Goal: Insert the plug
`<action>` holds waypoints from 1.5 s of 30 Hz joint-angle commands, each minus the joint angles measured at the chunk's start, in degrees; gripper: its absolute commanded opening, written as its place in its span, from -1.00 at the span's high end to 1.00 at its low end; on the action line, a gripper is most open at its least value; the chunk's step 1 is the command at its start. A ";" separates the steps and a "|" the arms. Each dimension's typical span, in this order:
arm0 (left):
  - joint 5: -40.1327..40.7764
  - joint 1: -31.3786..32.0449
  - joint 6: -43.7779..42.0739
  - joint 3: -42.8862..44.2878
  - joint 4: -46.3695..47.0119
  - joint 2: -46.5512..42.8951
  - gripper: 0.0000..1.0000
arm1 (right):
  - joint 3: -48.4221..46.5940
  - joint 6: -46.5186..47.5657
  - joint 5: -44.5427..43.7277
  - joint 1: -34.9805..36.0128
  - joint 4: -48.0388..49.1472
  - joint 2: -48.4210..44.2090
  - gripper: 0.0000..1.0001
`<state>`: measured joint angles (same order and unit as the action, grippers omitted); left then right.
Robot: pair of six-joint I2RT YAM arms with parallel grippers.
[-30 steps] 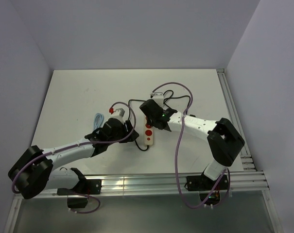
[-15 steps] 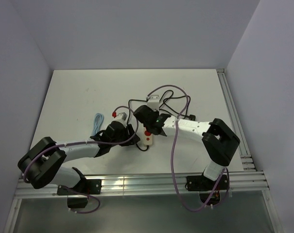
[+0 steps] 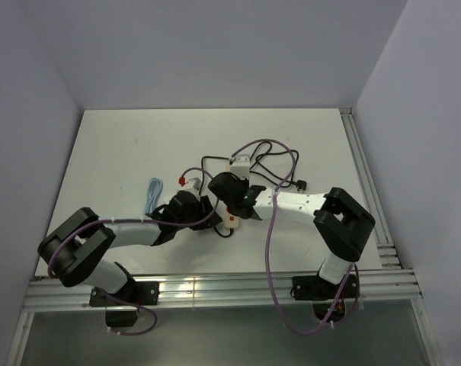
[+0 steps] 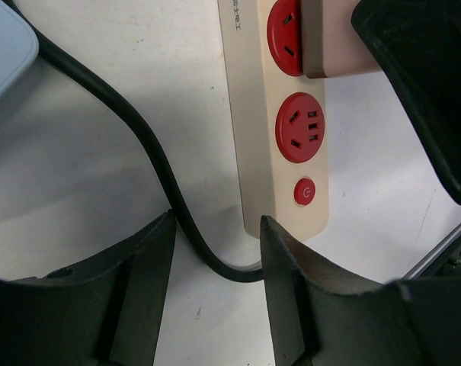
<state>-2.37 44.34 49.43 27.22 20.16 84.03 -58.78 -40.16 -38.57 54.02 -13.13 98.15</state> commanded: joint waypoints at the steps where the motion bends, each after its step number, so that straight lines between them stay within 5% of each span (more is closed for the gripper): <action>1: -1.76 -0.04 1.02 0.11 3.74 0.70 -0.06 | 2.54 -1.94 10.70 0.12 -5.07 7.14 1.00; 8: -2.11 0.05 1.46 0.02 3.75 0.96 -0.04 | 13.16 -7.91 15.80 2.05 3.27 10.91 1.00; 13: -1.85 0.14 1.28 0.11 3.30 0.17 -0.04 | 10.36 -6.95 14.31 2.85 1.35 11.80 1.00; 20: -1.85 0.84 1.64 0.64 3.22 0.61 -0.02 | 25.37 -13.71 19.67 3.20 12.95 12.25 1.00; 31: -0.44 1.80 2.16 0.20 2.25 -0.45 -0.02 | 29.86 -15.47 20.64 2.85 19.27 14.63 1.00; 38: -0.01 2.33 1.81 1.52 1.02 -0.79 -0.03 | 28.82 -13.82 16.34 3.11 15.16 7.16 1.00; 45: 1.31 2.51 1.64 2.13 -1.44 -3.34 -0.09 | 13.12 -5.29 6.94 3.20 0.22 2.13 0.90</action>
<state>-1.04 46.06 50.54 27.31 19.07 83.40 -43.46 -48.23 -42.65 55.42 14.61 95.61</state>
